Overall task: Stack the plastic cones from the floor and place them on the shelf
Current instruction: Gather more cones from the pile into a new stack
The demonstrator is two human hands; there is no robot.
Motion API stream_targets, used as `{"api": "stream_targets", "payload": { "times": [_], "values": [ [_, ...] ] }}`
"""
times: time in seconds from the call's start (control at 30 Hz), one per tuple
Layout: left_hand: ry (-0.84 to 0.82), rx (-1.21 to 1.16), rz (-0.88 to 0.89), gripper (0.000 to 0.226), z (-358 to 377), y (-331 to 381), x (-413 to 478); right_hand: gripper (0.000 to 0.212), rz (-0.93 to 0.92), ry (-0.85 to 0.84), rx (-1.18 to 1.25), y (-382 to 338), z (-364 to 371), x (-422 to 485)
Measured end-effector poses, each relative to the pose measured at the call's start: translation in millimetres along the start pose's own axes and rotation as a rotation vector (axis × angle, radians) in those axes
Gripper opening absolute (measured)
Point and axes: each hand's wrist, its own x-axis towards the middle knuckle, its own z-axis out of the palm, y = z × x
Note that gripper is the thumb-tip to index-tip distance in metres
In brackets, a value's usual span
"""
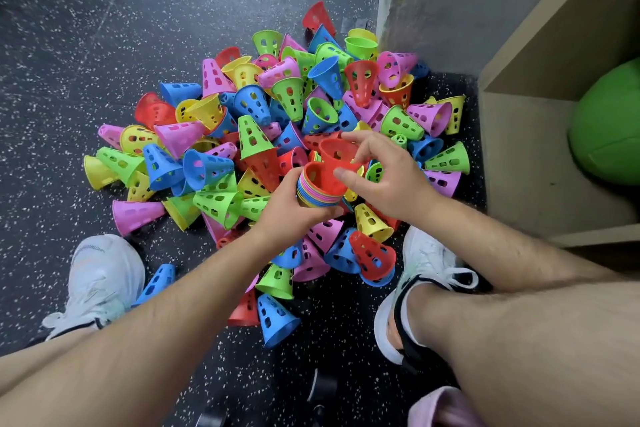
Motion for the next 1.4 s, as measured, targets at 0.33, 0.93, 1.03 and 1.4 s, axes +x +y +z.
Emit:
{"api": "stream_targets", "payload": {
  "times": [0.33, 0.93, 1.03, 1.4],
  "values": [
    [-0.056, 0.064, 0.022, 0.068, 10, 2, -6, 0.064, 0.098, -0.347, -0.096, 16, -6, -11],
    [-0.045, 0.078, -0.026, 0.071, 13, -12, -22, 0.055, 0.073, -0.702, -0.607, 46, 12, -40],
    [-0.041, 0.071, -0.017, 0.069, 10, -10, -21, 0.046, 0.117, -0.645, -0.496, 46, 11, -37],
    [0.044, 0.001, -0.019, 0.065, -9, -1, -10, 0.039, 0.241, 0.062, 0.117, 14, -38, 5]
  ]
}}
